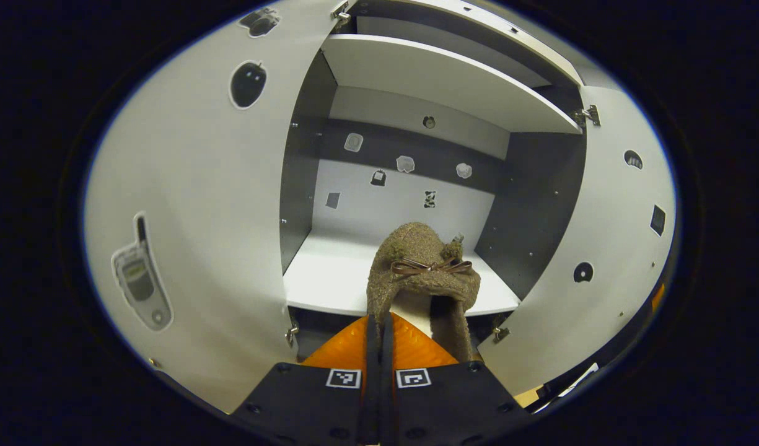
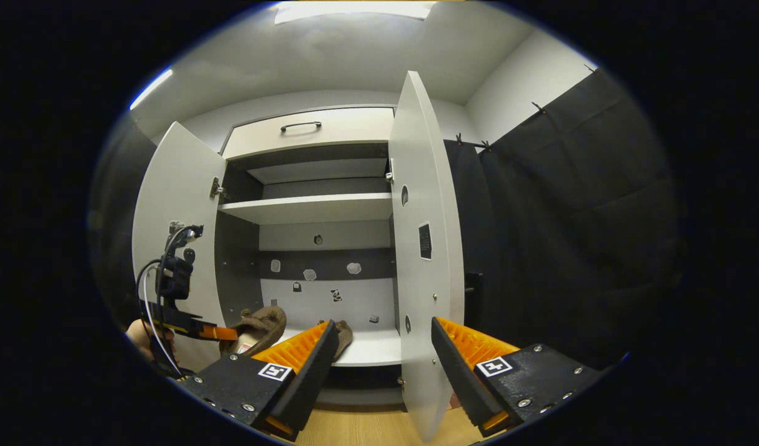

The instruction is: Grab one shoe with the right hand and put it into the shoe cabinet, grab the other shoe with the left hand and put it into the shoe cabinet; then close the right door with the right hand and the left door with the left hand.

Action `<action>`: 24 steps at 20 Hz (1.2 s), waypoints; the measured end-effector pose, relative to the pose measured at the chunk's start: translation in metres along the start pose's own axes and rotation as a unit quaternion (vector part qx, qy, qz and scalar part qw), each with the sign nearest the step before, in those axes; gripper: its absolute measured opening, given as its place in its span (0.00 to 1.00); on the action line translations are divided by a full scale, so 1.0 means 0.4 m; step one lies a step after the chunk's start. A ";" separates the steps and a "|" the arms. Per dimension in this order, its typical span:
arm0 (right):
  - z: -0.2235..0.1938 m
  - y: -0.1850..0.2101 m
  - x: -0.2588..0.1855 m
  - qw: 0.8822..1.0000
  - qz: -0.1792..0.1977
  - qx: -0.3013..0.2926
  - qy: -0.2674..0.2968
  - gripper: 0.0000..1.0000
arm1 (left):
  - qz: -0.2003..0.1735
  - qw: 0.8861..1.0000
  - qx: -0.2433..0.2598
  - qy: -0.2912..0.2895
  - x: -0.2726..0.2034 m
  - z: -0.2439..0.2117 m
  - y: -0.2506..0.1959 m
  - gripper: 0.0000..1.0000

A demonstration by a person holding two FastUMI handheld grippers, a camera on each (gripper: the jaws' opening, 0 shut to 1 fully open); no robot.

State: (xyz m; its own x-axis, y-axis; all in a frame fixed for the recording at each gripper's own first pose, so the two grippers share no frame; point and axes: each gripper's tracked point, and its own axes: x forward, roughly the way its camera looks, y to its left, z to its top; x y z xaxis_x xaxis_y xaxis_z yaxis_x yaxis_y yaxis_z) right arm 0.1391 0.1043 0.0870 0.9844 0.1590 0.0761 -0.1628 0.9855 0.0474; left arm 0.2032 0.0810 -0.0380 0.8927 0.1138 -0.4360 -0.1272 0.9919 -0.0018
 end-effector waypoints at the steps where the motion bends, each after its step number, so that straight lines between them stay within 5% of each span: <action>1: 0.003 -0.004 0.003 1.000 -0.003 0.000 -0.001 0.93 | 0.001 1.000 -0.001 -0.005 0.022 0.024 0.000 0.06; 9: 0.035 -0.038 0.026 1.000 -0.015 -0.007 -0.014 0.92 | 0.021 1.000 0.001 0.004 0.262 0.108 0.032 0.07; 19: 0.032 -0.058 0.025 1.000 -0.024 0.000 -0.007 0.92 | 0.068 0.995 0.017 0.071 0.435 0.029 0.099 0.07; 24: 0.020 -0.059 0.012 1.000 -0.024 -0.002 0.000 0.92 | 0.060 0.997 0.050 0.021 0.358 0.089 0.069 0.35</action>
State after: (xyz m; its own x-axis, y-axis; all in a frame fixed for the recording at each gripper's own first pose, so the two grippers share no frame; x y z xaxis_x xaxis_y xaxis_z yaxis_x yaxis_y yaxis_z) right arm 0.1469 0.0814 0.0940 0.9911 0.1111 0.0739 -0.1147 0.9923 0.0468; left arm 0.3430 0.1269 -0.0685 0.8542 0.2314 -0.4656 -0.1864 0.9723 0.1411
